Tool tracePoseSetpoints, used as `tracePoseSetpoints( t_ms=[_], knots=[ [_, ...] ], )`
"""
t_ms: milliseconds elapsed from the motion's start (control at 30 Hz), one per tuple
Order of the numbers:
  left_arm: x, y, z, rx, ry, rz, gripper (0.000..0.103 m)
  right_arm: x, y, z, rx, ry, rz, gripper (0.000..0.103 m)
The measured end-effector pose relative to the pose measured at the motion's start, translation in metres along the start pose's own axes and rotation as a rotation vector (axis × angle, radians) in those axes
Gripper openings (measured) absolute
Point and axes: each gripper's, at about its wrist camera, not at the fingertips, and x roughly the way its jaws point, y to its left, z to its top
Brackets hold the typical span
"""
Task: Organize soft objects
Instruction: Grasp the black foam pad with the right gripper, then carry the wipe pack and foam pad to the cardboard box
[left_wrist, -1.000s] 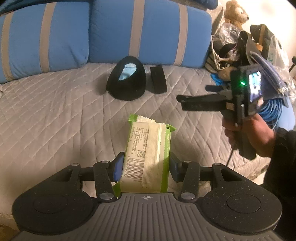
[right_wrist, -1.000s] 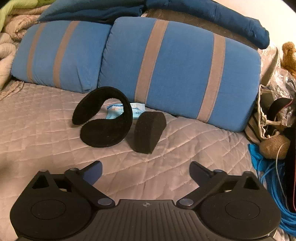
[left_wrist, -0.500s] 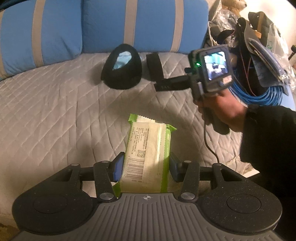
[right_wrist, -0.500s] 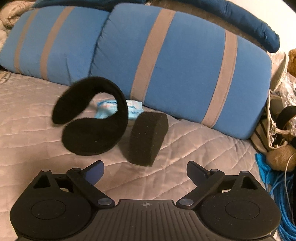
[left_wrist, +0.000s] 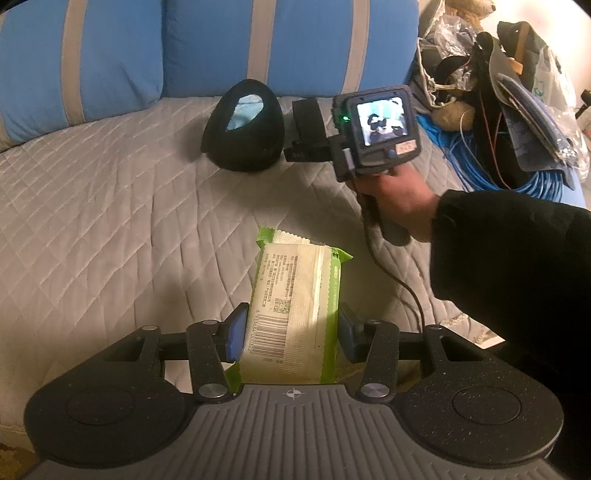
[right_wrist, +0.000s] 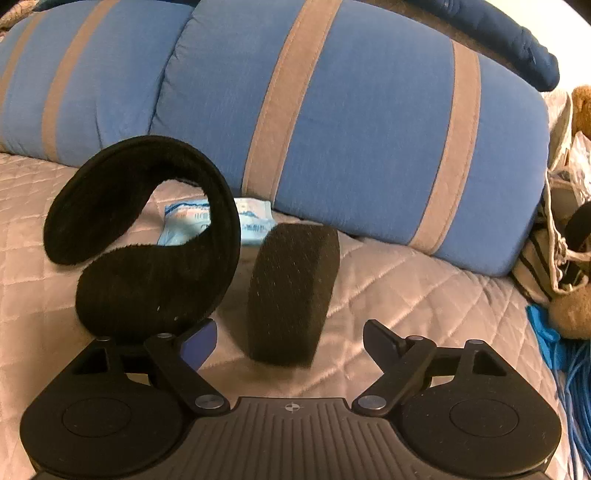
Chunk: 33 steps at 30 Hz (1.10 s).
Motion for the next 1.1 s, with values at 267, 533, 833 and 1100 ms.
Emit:
tracePoseSetpoints(
  t_ms=[267, 533, 833, 1100],
  knots=[
    [0.002, 0.0, 0.0, -0.009, 0.019, 0.013, 0.048, 0.021, -0.001, -0.003, 0.025, 0.036, -0.014, 0.073],
    [0.007, -0.002, 0.0, 0.0, 0.027, 0.012, 0.048, 0.016, -0.001, 0.002, -0.051, 0.035, -0.04, 0.045],
    [0.015, -0.006, -0.001, 0.002, 0.025, 0.012, 0.048, -0.027, -0.019, 0.021, 0.003, 0.049, 0.047, 0.043],
    [0.017, -0.013, 0.001, 0.007, -0.004, 0.014, 0.048, -0.087, -0.039, 0.035, 0.016, 0.05, 0.134, 0.043]
  ],
)
